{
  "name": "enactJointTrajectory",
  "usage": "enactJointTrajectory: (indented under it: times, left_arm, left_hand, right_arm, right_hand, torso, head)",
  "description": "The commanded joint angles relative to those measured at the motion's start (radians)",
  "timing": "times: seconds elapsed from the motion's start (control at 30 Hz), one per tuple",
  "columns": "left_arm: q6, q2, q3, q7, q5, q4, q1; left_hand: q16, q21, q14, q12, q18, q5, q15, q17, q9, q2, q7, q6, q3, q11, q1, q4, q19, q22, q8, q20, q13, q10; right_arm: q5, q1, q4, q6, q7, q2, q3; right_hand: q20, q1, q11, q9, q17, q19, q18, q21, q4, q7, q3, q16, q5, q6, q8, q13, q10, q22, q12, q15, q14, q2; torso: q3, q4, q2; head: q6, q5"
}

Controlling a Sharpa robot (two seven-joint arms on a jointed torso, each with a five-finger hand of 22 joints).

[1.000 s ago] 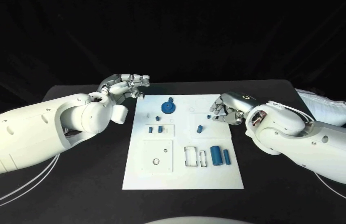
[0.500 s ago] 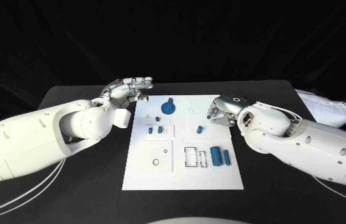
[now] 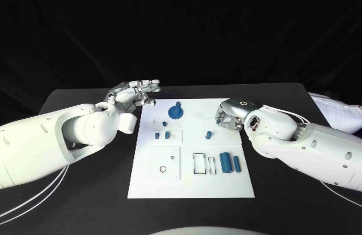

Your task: Assemble the parts on the task board

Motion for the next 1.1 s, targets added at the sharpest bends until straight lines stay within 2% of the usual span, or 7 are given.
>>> enactJointTrajectory:
  times: [0.03, 0.43, 0.73, 0.83, 0.9, 1.03, 1.1]
  left_arm:
    - [0.030, 0.001, 0.000, 0.001, -0.005, -0.002, 0.000]
    - [0.041, 0.004, 0.000, -0.015, -0.026, -0.009, 0.000]
    - [0.044, 0.005, 0.000, -0.018, -0.031, -0.008, 0.000]
    - [0.044, 0.005, 0.000, -0.019, -0.032, -0.008, 0.000]
    - [0.045, 0.005, 0.000, -0.019, -0.032, -0.008, 0.000]
    - [0.047, 0.005, 0.000, -0.020, -0.034, -0.010, 0.000]
    - [0.047, 0.005, 0.000, -0.020, -0.035, -0.011, 0.000]
  left_hand:
    - [-0.001, -0.003, 0.000, 0.006, 0.011, -0.003, 0.000, -0.001, -0.001, 0.010, 0.000, -0.010, -0.006, 0.001, 0.001, -0.003, -0.001, -0.001, -0.001, 0.002, 0.002, -0.006]
    - [-0.003, -0.006, -0.003, 0.010, 0.011, -0.003, 0.001, -0.006, -0.003, 0.012, 0.002, -0.014, -0.009, 0.003, 0.001, -0.004, -0.001, -0.003, -0.002, 0.002, 0.003, -0.011]
    - [-0.004, -0.008, -0.005, 0.012, 0.011, -0.003, 0.002, -0.009, -0.004, 0.013, 0.003, -0.017, -0.010, 0.004, 0.003, -0.007, 0.000, -0.004, -0.003, 0.003, 0.005, -0.016]
    - [-0.005, -0.009, -0.005, 0.013, 0.011, -0.003, 0.002, -0.010, -0.004, 0.013, 0.003, -0.017, -0.010, 0.004, 0.003, -0.007, 0.000, -0.004, -0.003, 0.003, 0.005, -0.016]
    - [-0.004, -0.009, -0.005, 0.014, 0.011, -0.003, 0.002, -0.010, -0.004, 0.013, 0.004, -0.018, -0.011, 0.004, 0.003, -0.008, 0.000, -0.004, -0.004, 0.003, 0.006, -0.018]
    - [-0.004, -0.010, -0.005, 0.014, 0.011, -0.003, 0.002, -0.010, -0.005, 0.013, 0.004, -0.019, -0.011, 0.004, 0.004, -0.008, 0.000, -0.004, -0.004, 0.003, 0.006, -0.019]
    - [-0.005, -0.010, -0.006, 0.015, 0.011, -0.003, 0.002, -0.011, -0.005, 0.014, 0.004, -0.020, -0.011, 0.005, 0.005, -0.010, 0.000, -0.005, -0.004, 0.003, 0.006, -0.021]
  right_arm:
    - [-0.008, -0.003, 0.004, 0.014, 0.001, 0.005, -0.003]
    - [0.009, -0.004, -0.012, 0.048, 0.011, 0.019, -0.004]
    - [-0.013, -0.005, -0.018, 0.079, -0.007, 0.026, -0.011]
    - [-0.027, -0.005, -0.015, 0.058, -0.014, 0.024, -0.012]
    - [-0.033, -0.007, -0.009, 0.020, -0.016, 0.020, -0.012]
    - [-0.037, -0.010, 0.008, -0.051, -0.016, 0.011, -0.008]
    - [-0.032, -0.011, 0.018, -0.075, -0.016, 0.005, -0.004]
  right_hand:
    - [0.000, -0.011, 0.004, 0.000, -0.001, 0.000, -0.009, -0.004, -0.001, 0.003, 0.014, -0.002, -0.008, -0.004, -0.004, -0.008, 0.003, 0.000, 0.002, 0.008, 0.023, 0.002]
    - [0.004, -0.014, 0.004, 0.006, 0.013, 0.020, -0.014, 0.016, -0.023, 0.005, 0.063, 0.014, -0.010, 0.021, 0.005, -0.031, 0.039, 0.029, 0.015, 0.008, 0.028, 0.002]
    - [0.001, 0.000, -0.001, 0.020, 0.044, 0.050, -0.024, 0.052, -0.080, 0.007, 0.126, 0.048, -0.014, 0.054, 0.014, -0.040, 0.093, 0.079, 0.025, 0.001, 0.036, 0.005]
    - [0.001, 0.002, 0.000, 0.022, 0.046, 0.054, -0.026, 0.059, -0.102, 0.009, 0.154, 0.052, -0.018, 0.055, 0.012, -0.042, 0.102, 0.088, 0.022, 0.001, 0.036, 0.003]
    - [0.003, -0.001, 0.003, 0.024, 0.044, 0.057, -0.027, 0.064, -0.120, 0.013, 0.183, 0.052, -0.019, 0.055, 0.009, -0.043, 0.107, 0.094, 0.018, 0.002, 0.034, -0.001]
    - [0.006, -0.041, 0.004, 0.029, 0.040, 0.060, -0.029, 0.076, -0.160, 0.017, 0.259, 0.056, -0.013, 0.058, 0.003, -0.043, 0.116, 0.108, 0.007, 0.006, 0.032, -0.024]
    - [0.006, -0.049, 0.005, 0.030, 0.038, 0.061, -0.029, 0.078, -0.163, 0.020, 0.267, 0.056, -0.014, 0.058, 0.003, -0.043, 0.117, 0.111, 0.006, 0.005, 0.031, -0.025]
  torso:
    - [0.0004, 0.0003, -0.001]
    - [0.0011, -0.0008, 0.000]
    - [0.0005, 0.0003, -0.001]
    - [0.0005, 0.0000, -0.001]
    - [0.0007, -0.0001, -0.001]
    - [0.0014, -0.0004, -0.002]
    - [-0.0003, -0.0006, -0.002]
  head:
    - [-0.001, 0.000]
    - [-0.001, 0.002]
    - [-0.006, 0.001]
    - [-0.007, 0.001]
    - [-0.007, 0.001]
    - [-0.007, 0.001]
    - [-0.006, -0.001]
